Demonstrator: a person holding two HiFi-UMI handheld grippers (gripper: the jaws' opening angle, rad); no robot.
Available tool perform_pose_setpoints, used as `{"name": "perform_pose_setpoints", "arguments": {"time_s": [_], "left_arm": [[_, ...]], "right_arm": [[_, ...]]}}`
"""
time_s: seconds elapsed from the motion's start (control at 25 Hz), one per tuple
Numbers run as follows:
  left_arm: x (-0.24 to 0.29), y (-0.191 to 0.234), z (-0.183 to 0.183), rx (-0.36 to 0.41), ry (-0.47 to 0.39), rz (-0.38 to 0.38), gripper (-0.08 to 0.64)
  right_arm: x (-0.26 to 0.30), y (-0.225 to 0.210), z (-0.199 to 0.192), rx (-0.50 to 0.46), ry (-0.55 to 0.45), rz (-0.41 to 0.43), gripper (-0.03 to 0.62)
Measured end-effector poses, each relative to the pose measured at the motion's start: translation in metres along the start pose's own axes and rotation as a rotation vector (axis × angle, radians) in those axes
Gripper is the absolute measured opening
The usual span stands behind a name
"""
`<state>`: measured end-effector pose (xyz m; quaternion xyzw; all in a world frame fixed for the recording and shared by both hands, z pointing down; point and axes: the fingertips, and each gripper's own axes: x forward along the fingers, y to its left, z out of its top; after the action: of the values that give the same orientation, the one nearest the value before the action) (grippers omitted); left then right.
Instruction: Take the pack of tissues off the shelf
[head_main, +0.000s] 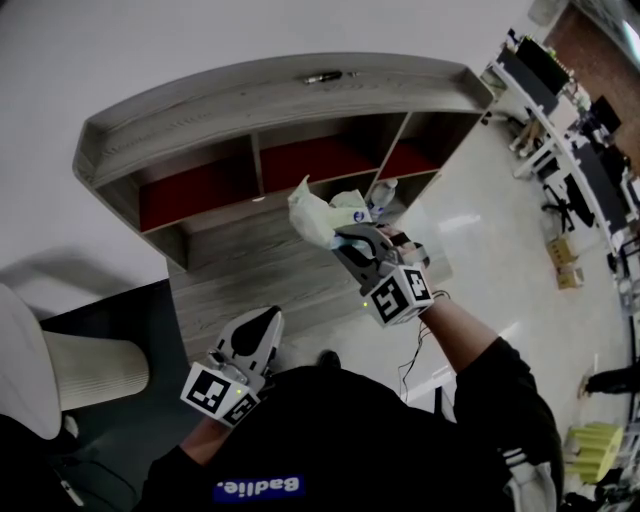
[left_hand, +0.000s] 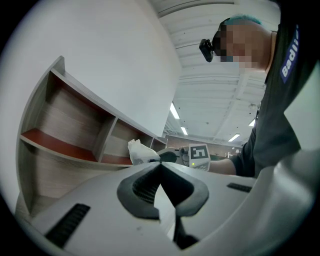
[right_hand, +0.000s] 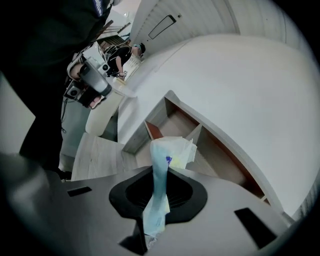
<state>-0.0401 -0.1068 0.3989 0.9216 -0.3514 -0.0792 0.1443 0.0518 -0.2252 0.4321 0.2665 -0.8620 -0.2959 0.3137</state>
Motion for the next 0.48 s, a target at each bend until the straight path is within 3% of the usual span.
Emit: {"name": "perform_pose_setpoints", "arguments": {"time_s": [0.48], "left_arm": [[0.0, -0.001, -0.002, 0.005, 0.005, -0.002, -0.002]], "right_arm": [[-0.026, 0.03, 0.024, 0.337, -0.147, 0.058, 0.061]]}}
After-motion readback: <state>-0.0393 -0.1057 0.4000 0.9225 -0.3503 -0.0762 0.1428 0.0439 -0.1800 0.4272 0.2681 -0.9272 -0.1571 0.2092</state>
